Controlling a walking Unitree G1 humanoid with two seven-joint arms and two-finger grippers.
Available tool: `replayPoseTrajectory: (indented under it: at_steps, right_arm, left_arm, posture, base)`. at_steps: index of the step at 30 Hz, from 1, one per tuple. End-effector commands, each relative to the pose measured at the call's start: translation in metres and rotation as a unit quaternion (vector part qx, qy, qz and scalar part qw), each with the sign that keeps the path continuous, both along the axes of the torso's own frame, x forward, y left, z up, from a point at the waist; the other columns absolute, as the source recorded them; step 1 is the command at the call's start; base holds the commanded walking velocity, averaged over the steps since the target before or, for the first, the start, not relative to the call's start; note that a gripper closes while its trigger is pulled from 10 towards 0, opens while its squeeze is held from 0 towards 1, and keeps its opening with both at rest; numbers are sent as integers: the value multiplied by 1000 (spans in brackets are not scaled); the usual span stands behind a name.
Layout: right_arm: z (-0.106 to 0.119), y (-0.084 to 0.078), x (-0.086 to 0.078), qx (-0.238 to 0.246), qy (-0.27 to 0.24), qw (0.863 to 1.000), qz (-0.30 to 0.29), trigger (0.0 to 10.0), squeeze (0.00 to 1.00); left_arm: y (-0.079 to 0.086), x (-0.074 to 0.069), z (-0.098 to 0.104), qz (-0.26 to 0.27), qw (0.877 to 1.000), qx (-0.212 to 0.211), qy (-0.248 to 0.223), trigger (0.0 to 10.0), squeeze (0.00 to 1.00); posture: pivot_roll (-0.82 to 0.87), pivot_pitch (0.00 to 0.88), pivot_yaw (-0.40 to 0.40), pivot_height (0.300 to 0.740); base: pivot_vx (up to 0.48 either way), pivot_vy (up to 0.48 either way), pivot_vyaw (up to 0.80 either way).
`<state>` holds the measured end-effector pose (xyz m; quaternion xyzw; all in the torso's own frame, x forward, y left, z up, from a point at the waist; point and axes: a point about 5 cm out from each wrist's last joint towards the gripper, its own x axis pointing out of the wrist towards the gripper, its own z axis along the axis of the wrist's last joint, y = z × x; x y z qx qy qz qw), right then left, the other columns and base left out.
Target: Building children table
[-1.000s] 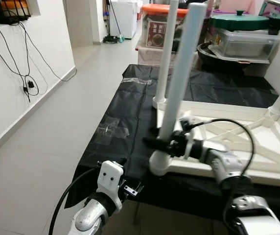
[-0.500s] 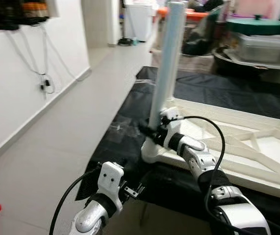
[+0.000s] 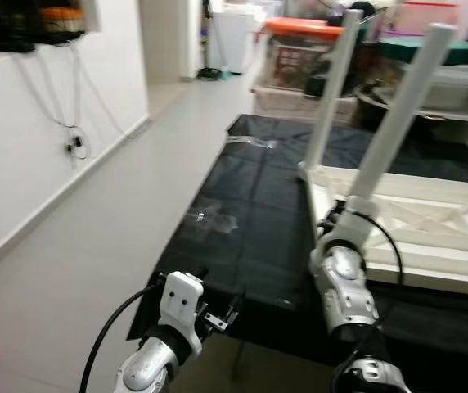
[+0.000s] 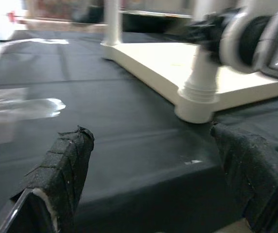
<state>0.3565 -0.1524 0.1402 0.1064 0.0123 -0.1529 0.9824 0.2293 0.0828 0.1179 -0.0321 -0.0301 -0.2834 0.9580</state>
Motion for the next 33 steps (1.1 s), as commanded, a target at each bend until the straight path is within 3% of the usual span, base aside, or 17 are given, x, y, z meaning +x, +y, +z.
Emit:
replayPoseTrajectory:
  at_steps: [1,5,6,12,13,14,16,17,20,21,23,24,25,26,29,30,33]
  right_arm:
    - [-5,15,-1,13,2,999,40,10000,1000]
    - [8,25,2,3,-38,994,98,10000,980]
    - [11,25,5,14,-51,990,130,10000,0]
    - [16,18,13,-3,-63,964,260,10000,0]
    - [17,15,15,-18,-59,952,299,10000,0]
    - [18,15,12,-20,-46,914,402,10000,0]
    - [18,15,12,-20,-46,914,402,10000,0]
    - [18,15,8,-17,-35,877,479,10000,0]
    - [18,15,8,-17,-35,877,479,10000,0]
    - [18,19,0,-26,-22,825,564,10000,0]
    - [18,19,0,-26,-22,825,564,10000,0]
    - [15,27,-7,-29,-6,771,636,10000,0]
    - [15,27,-7,-29,-6,771,636,10000,0]
    - [14,37,-11,-36,3,735,677,10000,0]
    - [13,45,-12,-38,8,710,703,10000,0]
    - [12,57,-11,-38,6,695,718,0,0]
    - [12,62,-7,-43,-1,707,706,0,0]
  left_arm:
    - [-1,-1,-1,-2,1000,3,1,10000,0]
    - [0,0,-1,-1,1000,3,0,10000,0]
    - [0,0,-1,-1,1000,3,0,10000,0]
    - [0,1,0,-1,1000,3,-1,10000,0]
    - [0,1,0,-1,1000,3,-1,10000,0]
    - [0,2,0,-1,1000,3,-1,10000,0]
    - [0,2,0,-1,1000,3,-1,10000,0]
    - [0,2,0,-1,1000,2,-2,10000,0]
    - [0,2,0,-1,1000,2,-2,10000,0]
    - [0,2,0,-1,1000,2,-2,10000,0]
    - [0,2,0,-1,1000,2,-2,10000,0]
    - [0,2,0,-1,1000,2,-2,10000,0]
    - [0,2,0,-1,1000,2,-2,10000,0]
    - [0,2,0,-1,1000,2,-2,10000,0]
    - [0,2,0,-1,1000,2,-2,10000,0]
    - [0,2,0,0,1000,2,-3,10000,0]
    - [0,2,1,1,1000,2,-3,10000,0]
  posture:
    - [172,0,-66,740]
    - [172,0,-67,740]
    - [171,0,-65,740]
    - [169,0,-65,740]
    - [169,0,-65,740]
    - [169,0,-65,740]
    - [169,0,-65,740]
    - [168,0,-65,740]
    - [168,0,-65,740]
    - [169,0,-65,740]
    - [169,0,-65,740]
    - [179,0,-69,740]
    - [179,0,-69,740]
    - [183,0,-71,740]
    - [184,0,-71,740]
    - [188,0,-75,740]
    - [190,0,-77,740]
  base:
    - [0,0,0]
    - [0,0,0]
    - [0,0,0]
    - [0,0,0]
    - [0,0,0]
    - [0,0,0]
    - [0,0,0]
    - [0,0,0]
    - [0,0,0]
    - [0,0,0]
    - [0,0,0]
    - [0,0,0]
    - [0,0,0]
    - [0,0,0]
    - [0,0,0]
    - [0,0,0]
    - [0,0,0]
